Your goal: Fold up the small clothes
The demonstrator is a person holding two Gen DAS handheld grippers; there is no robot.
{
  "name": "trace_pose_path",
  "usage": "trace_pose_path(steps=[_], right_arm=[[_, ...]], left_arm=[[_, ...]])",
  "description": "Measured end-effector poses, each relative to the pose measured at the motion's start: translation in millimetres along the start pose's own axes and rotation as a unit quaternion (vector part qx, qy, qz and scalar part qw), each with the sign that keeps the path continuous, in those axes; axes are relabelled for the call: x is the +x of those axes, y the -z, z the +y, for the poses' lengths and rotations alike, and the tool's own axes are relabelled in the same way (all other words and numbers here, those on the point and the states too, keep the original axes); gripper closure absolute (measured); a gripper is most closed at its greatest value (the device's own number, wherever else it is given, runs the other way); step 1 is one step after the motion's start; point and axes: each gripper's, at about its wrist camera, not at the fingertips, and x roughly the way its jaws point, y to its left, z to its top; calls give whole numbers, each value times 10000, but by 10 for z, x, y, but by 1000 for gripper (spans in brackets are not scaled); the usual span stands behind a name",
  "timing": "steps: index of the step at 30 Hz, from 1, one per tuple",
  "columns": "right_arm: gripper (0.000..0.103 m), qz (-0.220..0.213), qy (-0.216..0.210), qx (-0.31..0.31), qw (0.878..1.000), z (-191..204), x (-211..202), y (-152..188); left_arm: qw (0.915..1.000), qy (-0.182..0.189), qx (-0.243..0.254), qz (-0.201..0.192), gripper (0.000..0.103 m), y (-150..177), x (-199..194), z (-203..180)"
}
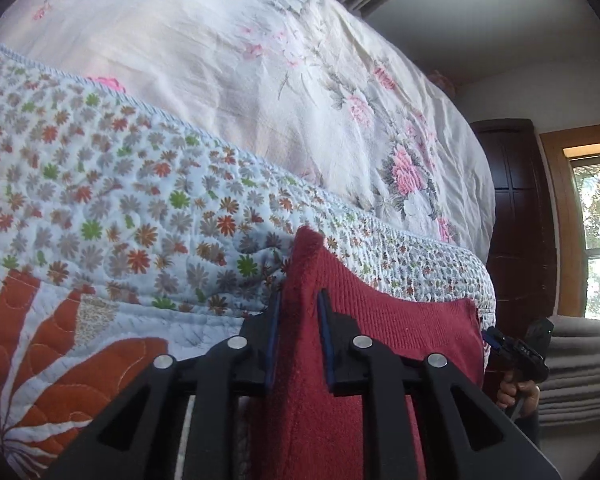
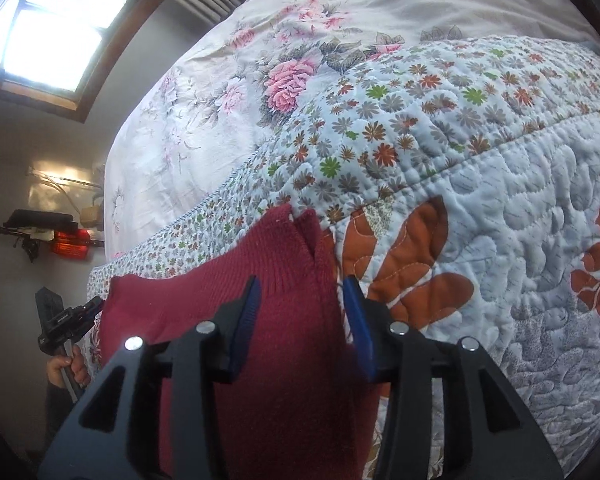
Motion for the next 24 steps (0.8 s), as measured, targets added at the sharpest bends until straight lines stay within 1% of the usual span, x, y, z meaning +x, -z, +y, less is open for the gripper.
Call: trace_pose_path(steps=[2, 3, 4, 5, 6, 7, 8, 9, 10, 11, 13, 14, 15, 17, 19, 20, 21, 22, 23, 24], right_arm=[[58, 158, -12, -54, 9999, 6, 45, 66], [59, 234, 55, -133, 9996, 18, 82, 114], [69, 242, 136, -245, 9993, 26, 98, 172], [81, 186, 182, -339, 9991, 32, 87, 219], [89, 87, 267, -375, 9989, 20, 54, 259], [94, 45, 320, -326, 9989, -16, 38, 286], [94, -9, 243, -208, 9995, -69, 8, 316], [94, -97, 139, -168, 9997, -103, -36, 352], [88, -236, 60, -234, 9994, -100, -104, 391], [72, -346, 6, -225, 9991, -116, -182, 433], [45, -411, -126, -106, 9990, -180, -375, 618], [47, -412, -197, -90, 9989, -219, -467, 761], [47, -377, -255, -81, 9989, -253, -523, 891], [47, -236, -305, -65, 9992, -346, -602, 1277], [46, -127, -223, -96, 9996, -414, -591, 1606], [47, -31, -300, -77, 9995, -453, -553, 1740], [52, 43, -420, -43, 9991, -480, -522, 1841], [82, 135, -606, -14, 9981, -498, -486, 1922], [94, 120, -657, -16, 9978, -505, -481, 1979], [94, 26, -620, -4, 9981, -516, -503, 2019]], left_arm=[[9993, -79, 310, -199, 80, 96, -215, -121], [9984, -74, 497, -259, 79, 191, -302, -201], [9974, 29, 671, -278, 78, 314, -385, -290], [9963, 150, 802, -274, 75, 433, -444, -389], [9950, 257, 920, -281, 67, 562, -503, -470], [9936, 350, 1032, -293, 64, 698, -556, -549], [9926, 393, 1109, -295, 61, 819, -593, -599], [9921, 434, 1138, -291, 61, 928, -598, -648], [9915, 525, 1152, -298, 61, 1040, -628, -662], [9911, 560, 1166, -298, 61, 1126, -642, -664], [9908, 606, 1180, -261, 61, 1329, -679, -635], [9906, 679, 1168, -225, 60, 1427, -689, -616], [9903, 721, 1176, -177, 60, 1537, -697, -602], [9887, 769, 1280, -147, 60, 1730, -680, -595], [9865, 822, 1416, -15, 57, 1927, -639, -590], [9867, 792, 1419, 71, 57, 1985, -584, -573], [9875, 723, 1390, 162, 56, 2030, -516, -539], [9890, 613, 1323, 235, 56, 2057, -443, -485], [9907, 558, 1208, 282, 56, 2070, -380, -419], [9919, 589, 1071, 341, 56, 2077, -324, -351]])
